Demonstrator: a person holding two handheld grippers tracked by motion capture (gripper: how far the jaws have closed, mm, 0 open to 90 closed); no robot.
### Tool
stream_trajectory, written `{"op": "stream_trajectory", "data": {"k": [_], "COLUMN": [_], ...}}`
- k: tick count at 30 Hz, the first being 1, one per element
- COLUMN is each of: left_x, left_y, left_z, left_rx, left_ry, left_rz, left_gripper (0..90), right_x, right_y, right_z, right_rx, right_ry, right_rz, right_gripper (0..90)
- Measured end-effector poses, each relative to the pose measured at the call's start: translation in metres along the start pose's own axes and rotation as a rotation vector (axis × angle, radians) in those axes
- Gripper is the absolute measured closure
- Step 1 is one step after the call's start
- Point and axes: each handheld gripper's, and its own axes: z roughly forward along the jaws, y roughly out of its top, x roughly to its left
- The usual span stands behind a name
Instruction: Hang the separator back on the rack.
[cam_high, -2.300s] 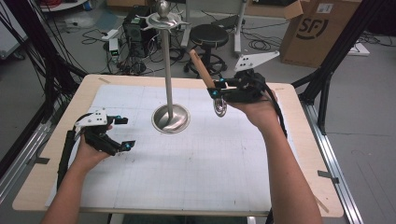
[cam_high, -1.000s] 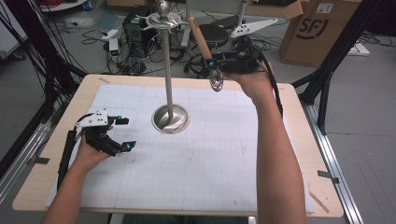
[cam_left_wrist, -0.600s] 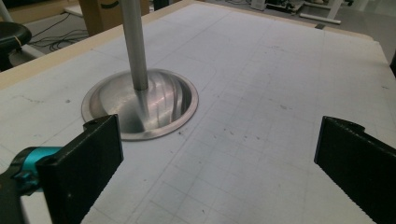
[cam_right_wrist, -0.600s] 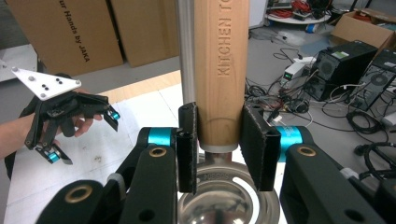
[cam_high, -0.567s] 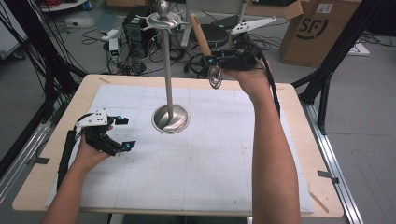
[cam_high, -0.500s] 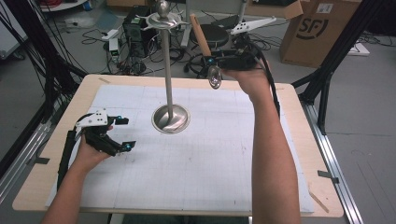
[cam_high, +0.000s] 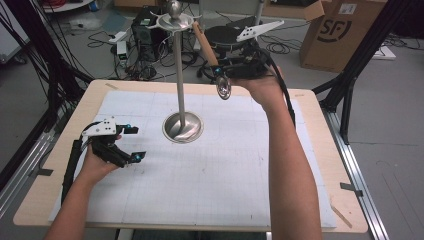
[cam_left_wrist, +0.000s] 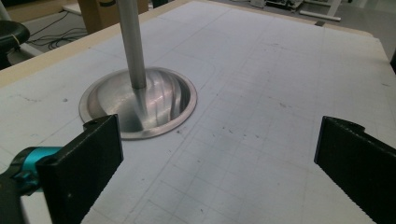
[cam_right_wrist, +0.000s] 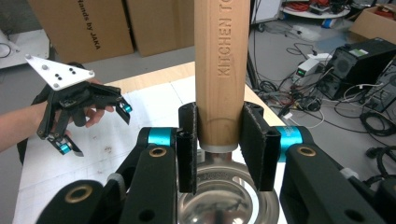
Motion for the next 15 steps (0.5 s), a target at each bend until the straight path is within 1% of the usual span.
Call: {"op": "stream_trajectory", "data": {"k": [5, 7, 15], "left_x": [0.0, 0.0, 0.0], "left_y": [0.0, 0.0, 0.0], "left_z": [-0.001, -0.001, 0.0], "left_rx": [-0.003, -0.003, -0.006], "left_ry": [0.001, 0.001, 0.0], "left_rz": [-0.003, -0.002, -0.001], "left_gripper": [1.7, 1.7, 1.7], "right_x": [0.003, 0.004, 0.005], "right_y": [0.001, 0.001, 0.001], "right_z": [0.006, 0.008, 0.018], "right_rx": [0.015, 0.024, 0.03], "right_ry": [0.018, 0.015, 0.021], "right_rz": [-0.007, -0.008, 0.007], "right_gripper": [68.5, 68.5, 68.4]}}
